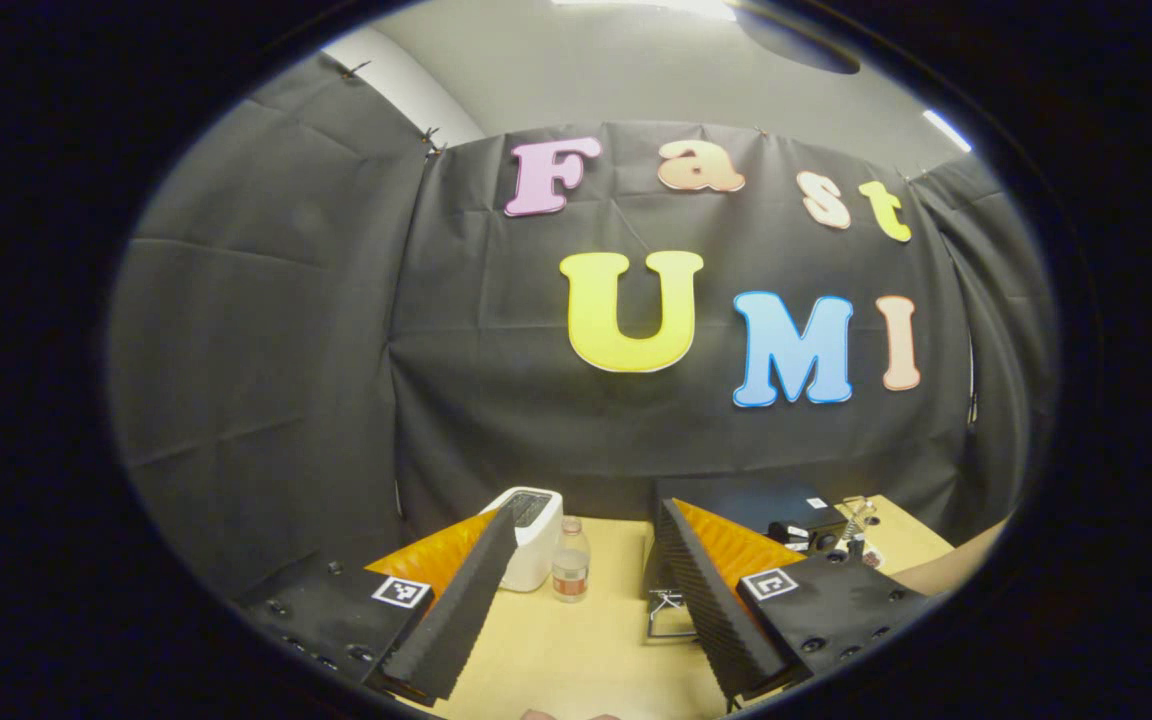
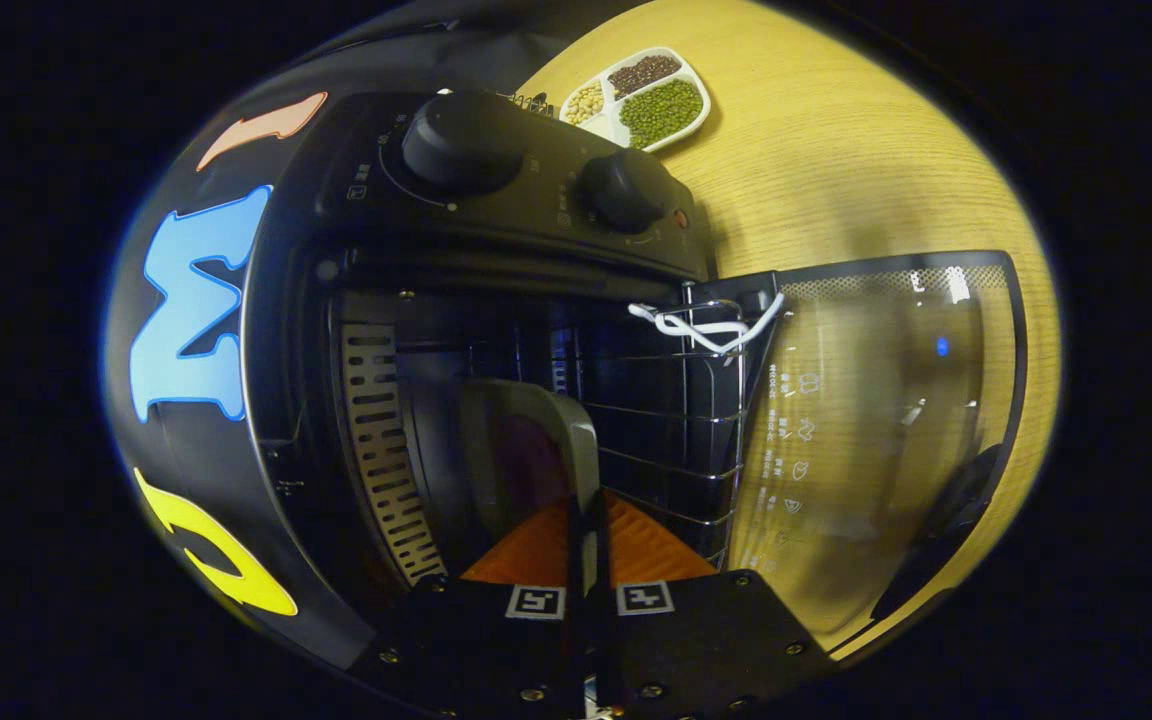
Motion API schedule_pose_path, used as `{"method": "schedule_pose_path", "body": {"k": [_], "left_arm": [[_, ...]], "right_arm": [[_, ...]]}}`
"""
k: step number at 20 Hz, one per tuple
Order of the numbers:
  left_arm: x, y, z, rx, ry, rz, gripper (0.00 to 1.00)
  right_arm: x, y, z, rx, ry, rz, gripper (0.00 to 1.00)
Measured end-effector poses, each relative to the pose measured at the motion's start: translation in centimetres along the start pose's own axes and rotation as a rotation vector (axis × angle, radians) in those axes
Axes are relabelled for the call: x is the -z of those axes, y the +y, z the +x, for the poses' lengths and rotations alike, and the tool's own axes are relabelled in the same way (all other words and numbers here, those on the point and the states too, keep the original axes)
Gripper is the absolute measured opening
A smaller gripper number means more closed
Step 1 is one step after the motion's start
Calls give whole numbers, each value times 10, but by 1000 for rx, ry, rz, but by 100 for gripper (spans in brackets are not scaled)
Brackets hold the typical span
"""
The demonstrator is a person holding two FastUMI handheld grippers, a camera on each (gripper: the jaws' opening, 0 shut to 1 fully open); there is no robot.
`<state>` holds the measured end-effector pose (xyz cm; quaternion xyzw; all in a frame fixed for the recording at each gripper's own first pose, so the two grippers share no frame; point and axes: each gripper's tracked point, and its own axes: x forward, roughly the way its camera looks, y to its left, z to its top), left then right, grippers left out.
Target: Open the electric oven with the left hand, put the food in, and close the electric oven.
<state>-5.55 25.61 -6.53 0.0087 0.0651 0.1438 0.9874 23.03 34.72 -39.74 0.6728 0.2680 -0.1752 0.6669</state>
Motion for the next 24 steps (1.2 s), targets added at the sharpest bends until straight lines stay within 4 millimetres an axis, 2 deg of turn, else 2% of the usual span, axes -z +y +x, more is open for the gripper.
{"method": "schedule_pose_path", "body": {"k": [1,3,4,5,6,8,10,13,18,24], "left_arm": [[-1,-2,0,4,-1,1,100],[-2,-9,0,14,-6,2,100],[-1,-13,0,21,-6,-1,100],[-1,-17,1,29,-9,-4,97],[-1,-22,3,38,-9,-10,100],[-1,-33,4,58,-17,-17,100],[-2,-47,9,81,-22,-26,100],[0,-72,14,133,-22,-47,100],[0,-109,25,205,-22,-48,100],[-4,-140,34,239,-24,-60,100]], "right_arm": [[2,0,-2,-1,16,-10,5],[5,1,-9,-7,44,-45,11],[8,3,-14,-20,62,-84,20],[9,5,-20,-33,74,-153,24],[8,5,-27,-41,84,-236,28],[11,-2,-44,-21,122,-403,47],[9,-17,-64,7,156,-579,48],[-1,-16,-95,-40,180,-869,48],[-35,-1,-148,-143,152,-1157,48],[-76,36,-199,-252,55,-1352,48]]}}
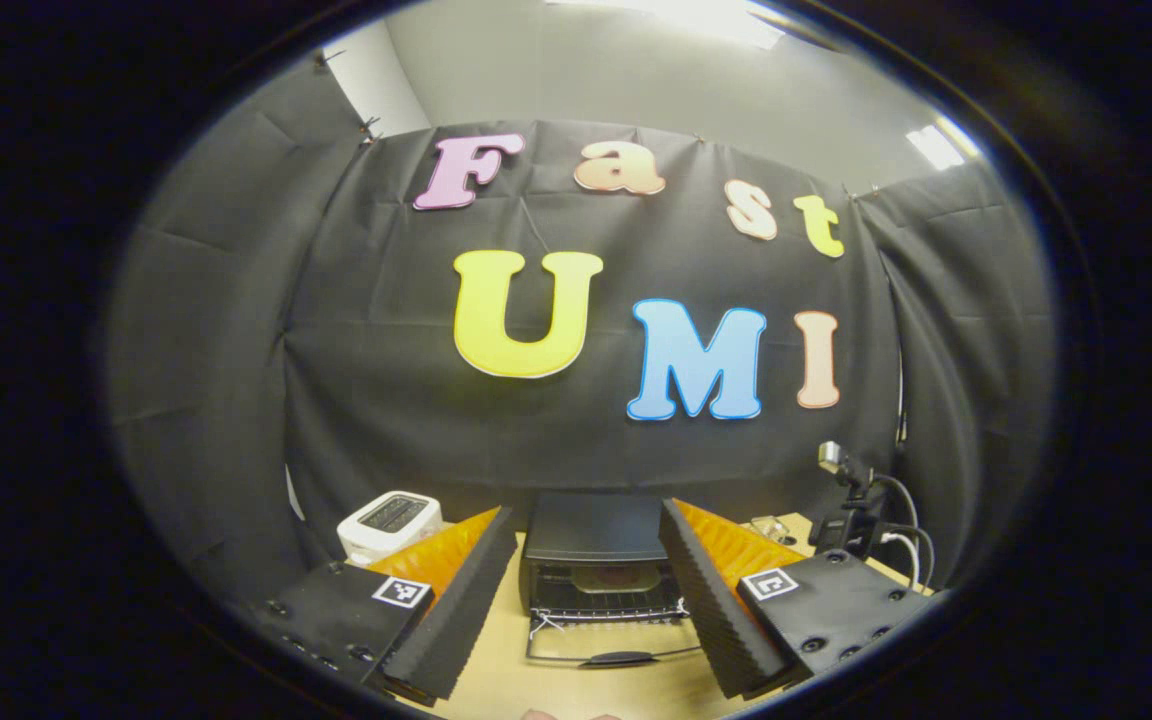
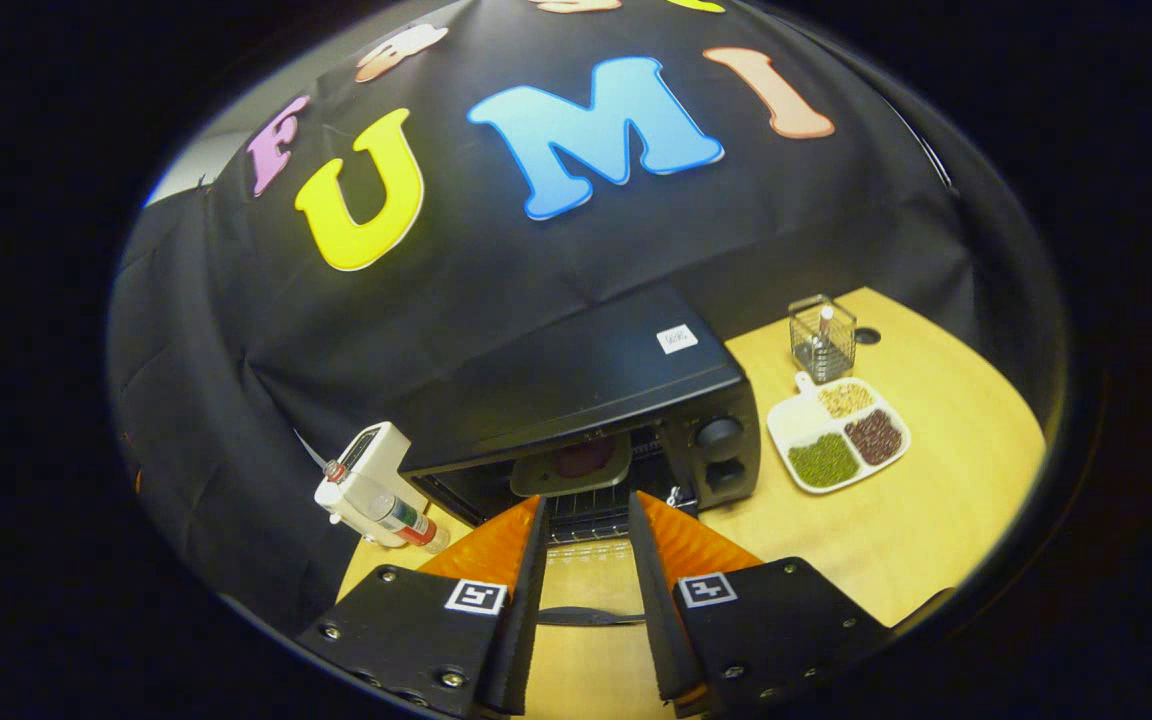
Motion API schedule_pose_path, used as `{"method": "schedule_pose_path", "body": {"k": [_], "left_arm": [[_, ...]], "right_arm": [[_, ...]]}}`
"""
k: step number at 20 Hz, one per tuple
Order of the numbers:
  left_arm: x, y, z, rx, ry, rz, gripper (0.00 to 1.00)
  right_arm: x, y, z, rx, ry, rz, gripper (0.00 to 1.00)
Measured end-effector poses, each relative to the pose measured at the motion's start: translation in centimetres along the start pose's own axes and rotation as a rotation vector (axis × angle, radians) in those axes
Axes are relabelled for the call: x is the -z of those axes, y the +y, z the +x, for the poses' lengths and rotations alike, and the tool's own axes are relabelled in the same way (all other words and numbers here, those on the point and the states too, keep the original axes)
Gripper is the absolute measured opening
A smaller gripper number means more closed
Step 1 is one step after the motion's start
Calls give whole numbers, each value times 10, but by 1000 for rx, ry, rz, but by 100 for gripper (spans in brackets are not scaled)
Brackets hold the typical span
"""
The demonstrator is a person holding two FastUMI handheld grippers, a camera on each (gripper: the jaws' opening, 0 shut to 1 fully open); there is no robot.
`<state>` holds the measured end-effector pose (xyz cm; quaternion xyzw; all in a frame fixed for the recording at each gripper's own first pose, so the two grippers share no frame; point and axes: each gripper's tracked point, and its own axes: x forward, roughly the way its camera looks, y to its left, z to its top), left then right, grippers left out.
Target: Open the electric oven with the left hand, put the food in, and close the electric oven.
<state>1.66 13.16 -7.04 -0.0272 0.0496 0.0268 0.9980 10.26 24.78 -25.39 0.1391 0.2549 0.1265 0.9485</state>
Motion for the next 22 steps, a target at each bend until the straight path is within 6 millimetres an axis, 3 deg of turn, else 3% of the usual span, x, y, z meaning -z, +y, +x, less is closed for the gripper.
{"method": "schedule_pose_path", "body": {"k": [3,8,12,13,14,15,18,22], "left_arm": [[3,-10,5,-4,13,-7,100],[2,-25,11,-14,20,11,97],[4,-38,16,-13,22,7,100],[5,-42,19,-11,25,6,100],[8,-48,22,0,32,4,91],[14,-53,25,5,43,0,100],[39,-66,35,22,110,-26,100],[88,-72,45,31,238,-1,97]], "right_arm": [[-35,-13,-32,-2,-80,-103,48],[-89,-19,-92,-46,-206,-214,48],[-126,-36,-136,-31,-303,-243,72],[-135,-39,-145,-22,-331,-257,84],[-141,-44,-151,-17,-360,-272,95],[-146,-49,-156,-9,-379,-280,96],[-153,-59,-168,3,-394,-277,96],[-163,-68,-179,17,-415,-285,96]]}}
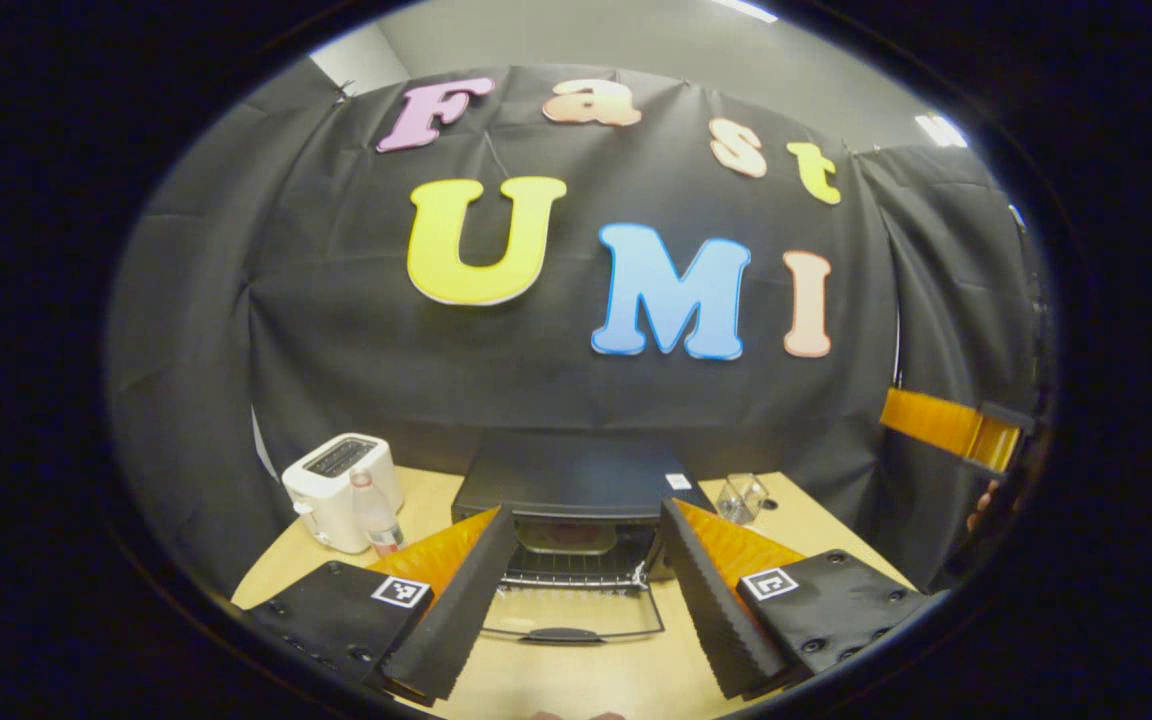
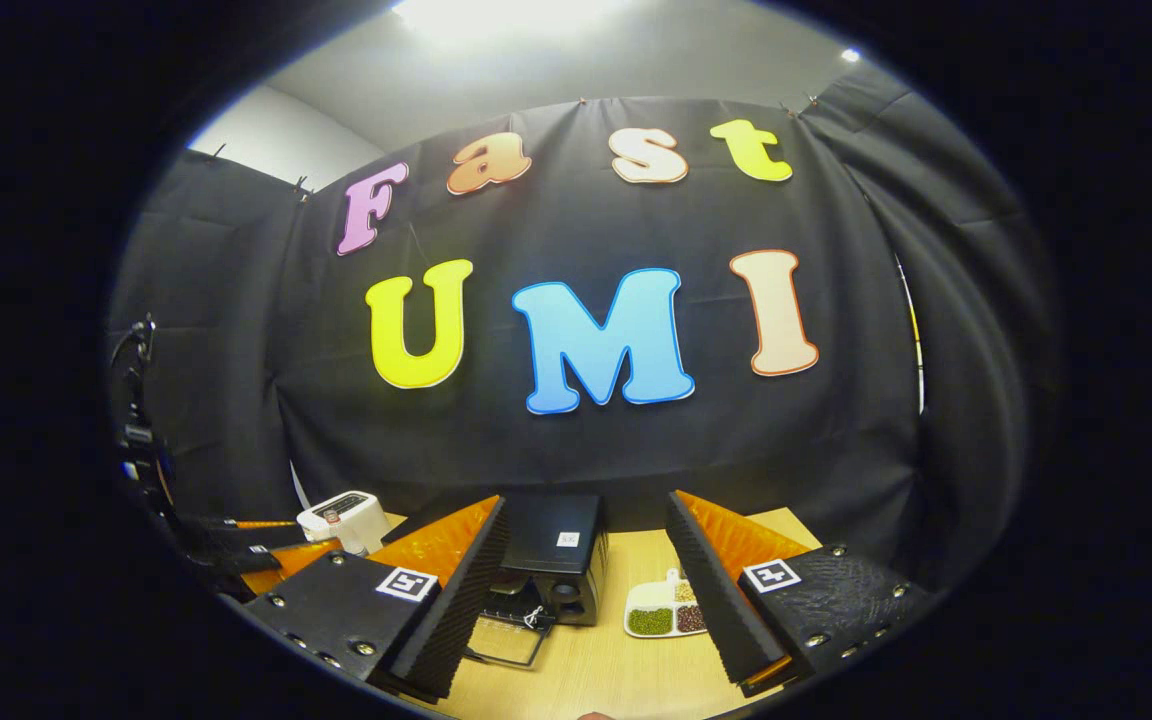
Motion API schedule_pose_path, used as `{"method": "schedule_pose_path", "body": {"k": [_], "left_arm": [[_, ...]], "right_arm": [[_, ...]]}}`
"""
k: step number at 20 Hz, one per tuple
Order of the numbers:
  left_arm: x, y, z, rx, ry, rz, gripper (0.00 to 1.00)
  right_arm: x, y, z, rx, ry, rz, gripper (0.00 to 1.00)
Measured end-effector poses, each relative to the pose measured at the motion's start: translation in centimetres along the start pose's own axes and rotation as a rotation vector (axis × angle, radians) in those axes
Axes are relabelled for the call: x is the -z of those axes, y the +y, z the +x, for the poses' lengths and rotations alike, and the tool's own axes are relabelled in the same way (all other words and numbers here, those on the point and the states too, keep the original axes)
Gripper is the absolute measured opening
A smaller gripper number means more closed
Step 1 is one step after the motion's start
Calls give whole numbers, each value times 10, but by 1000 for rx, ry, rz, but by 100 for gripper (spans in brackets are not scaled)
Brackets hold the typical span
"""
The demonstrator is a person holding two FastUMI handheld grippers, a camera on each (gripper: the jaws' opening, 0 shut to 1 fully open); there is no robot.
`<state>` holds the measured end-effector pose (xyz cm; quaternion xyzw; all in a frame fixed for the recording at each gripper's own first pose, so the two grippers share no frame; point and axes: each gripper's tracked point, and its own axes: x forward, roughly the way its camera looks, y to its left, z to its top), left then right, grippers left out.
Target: Open the electric oven with the left hand, put the food in, and close the electric oven.
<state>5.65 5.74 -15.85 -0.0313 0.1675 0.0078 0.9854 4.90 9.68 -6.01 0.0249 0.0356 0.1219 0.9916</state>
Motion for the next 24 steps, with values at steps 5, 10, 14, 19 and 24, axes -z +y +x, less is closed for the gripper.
{"method": "schedule_pose_path", "body": {"k": [5,10,14,19,24], "left_arm": [[68,1,21,8,143,19,98],[127,1,32,10,276,33,98],[161,4,41,12,378,55,98],[204,4,47,34,528,34,98],[237,14,55,11,646,59,98]], "right_arm": [[-3,-5,3,8,6,16,96],[-1,-18,3,29,14,24,96],[5,-28,4,49,36,31,96],[14,-46,2,80,54,48,96],[21,-63,0,113,63,67,96]]}}
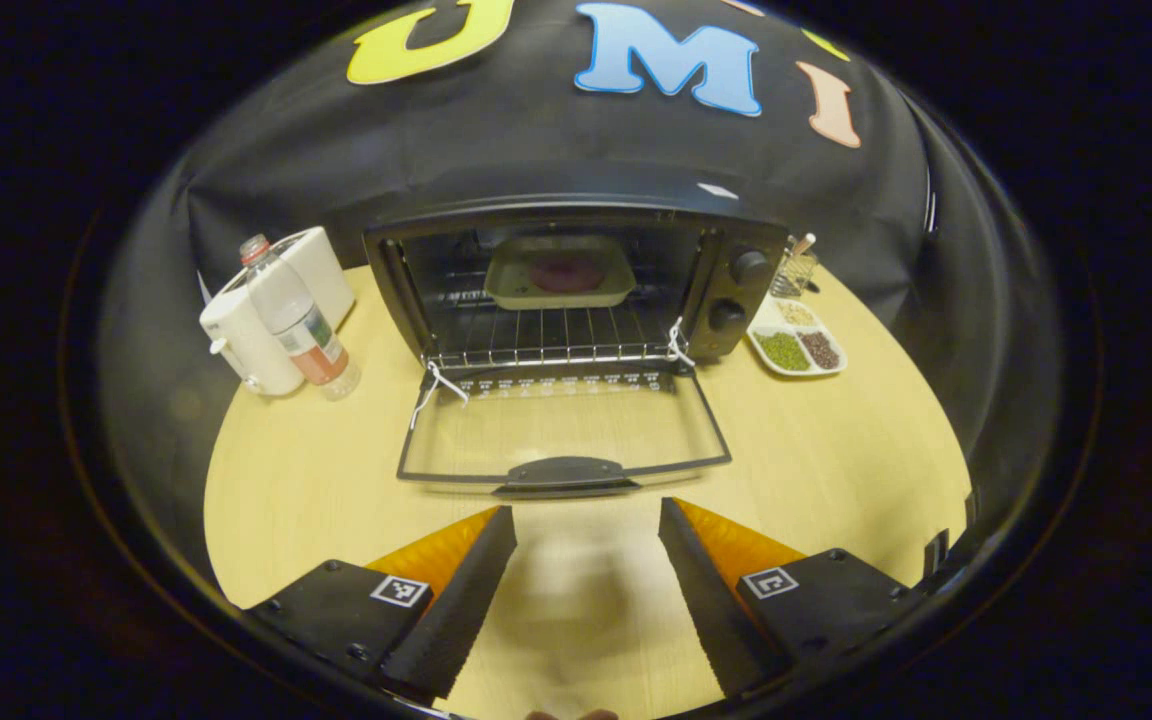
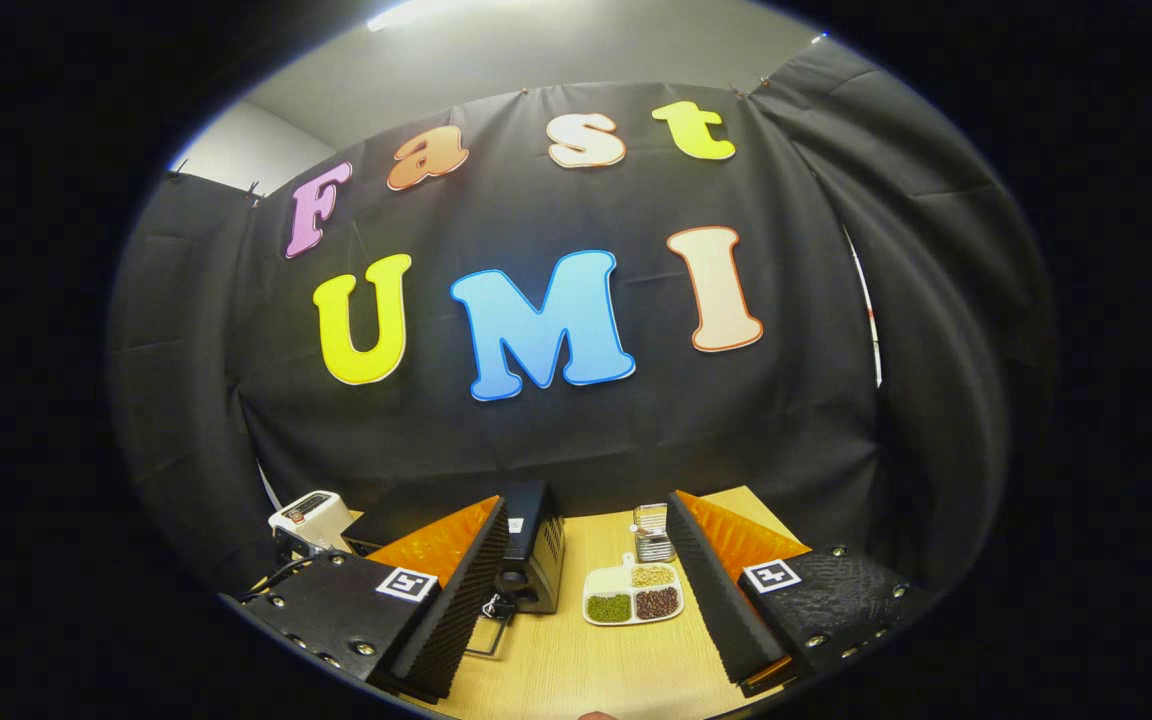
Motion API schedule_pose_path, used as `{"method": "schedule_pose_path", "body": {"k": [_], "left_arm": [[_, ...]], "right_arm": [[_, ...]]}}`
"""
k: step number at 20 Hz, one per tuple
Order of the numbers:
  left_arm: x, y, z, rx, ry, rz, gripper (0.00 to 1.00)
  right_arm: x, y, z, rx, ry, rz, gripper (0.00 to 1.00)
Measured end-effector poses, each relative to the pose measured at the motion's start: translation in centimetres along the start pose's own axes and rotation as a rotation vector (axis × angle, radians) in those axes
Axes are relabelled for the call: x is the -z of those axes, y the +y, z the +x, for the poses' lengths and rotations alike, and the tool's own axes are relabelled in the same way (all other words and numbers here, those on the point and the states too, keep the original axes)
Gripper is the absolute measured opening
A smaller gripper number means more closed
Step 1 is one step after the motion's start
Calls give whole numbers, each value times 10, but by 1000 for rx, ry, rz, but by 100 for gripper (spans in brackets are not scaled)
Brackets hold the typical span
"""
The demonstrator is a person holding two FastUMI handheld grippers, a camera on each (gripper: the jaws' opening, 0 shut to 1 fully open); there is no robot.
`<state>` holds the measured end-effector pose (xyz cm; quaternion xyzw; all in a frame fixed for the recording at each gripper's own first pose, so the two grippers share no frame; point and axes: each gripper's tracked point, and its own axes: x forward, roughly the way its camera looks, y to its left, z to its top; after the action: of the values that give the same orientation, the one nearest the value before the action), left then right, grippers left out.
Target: Open the electric oven with the left hand, put the food in, and close the electric oven.
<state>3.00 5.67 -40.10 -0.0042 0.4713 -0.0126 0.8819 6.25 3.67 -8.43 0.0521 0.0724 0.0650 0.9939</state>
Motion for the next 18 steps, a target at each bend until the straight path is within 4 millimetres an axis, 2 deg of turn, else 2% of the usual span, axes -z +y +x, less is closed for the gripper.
{"method": "schedule_pose_path", "body": {"k": [2,3,6,7,9,11,12,13,14,18], "left_arm": [[8,2,11,-7,55,-9,100],[18,6,17,-8,80,-9,98],[26,12,35,-21,156,7,98],[21,11,38,-25,181,14,98],[24,13,49,-30,222,17,100],[26,11,59,-23,259,4,95],[27,10,63,-20,271,1,98],[28,11,67,-22,281,7,95],[30,13,70,-27,291,15,98],[29,16,83,-36,311,5,100]], "right_arm": [[2,-6,1,10,6,6,96],[3,-9,2,17,11,8,96],[7,-17,4,31,25,17,96],[8,-20,5,37,27,19,96],[9,-24,5,46,28,21,96],[11,-27,6,55,33,22,96],[11,-28,6,58,37,24,96],[11,-30,7,62,37,27,96],[11,-31,8,64,37,28,96],[11,-34,10,71,41,22,96]]}}
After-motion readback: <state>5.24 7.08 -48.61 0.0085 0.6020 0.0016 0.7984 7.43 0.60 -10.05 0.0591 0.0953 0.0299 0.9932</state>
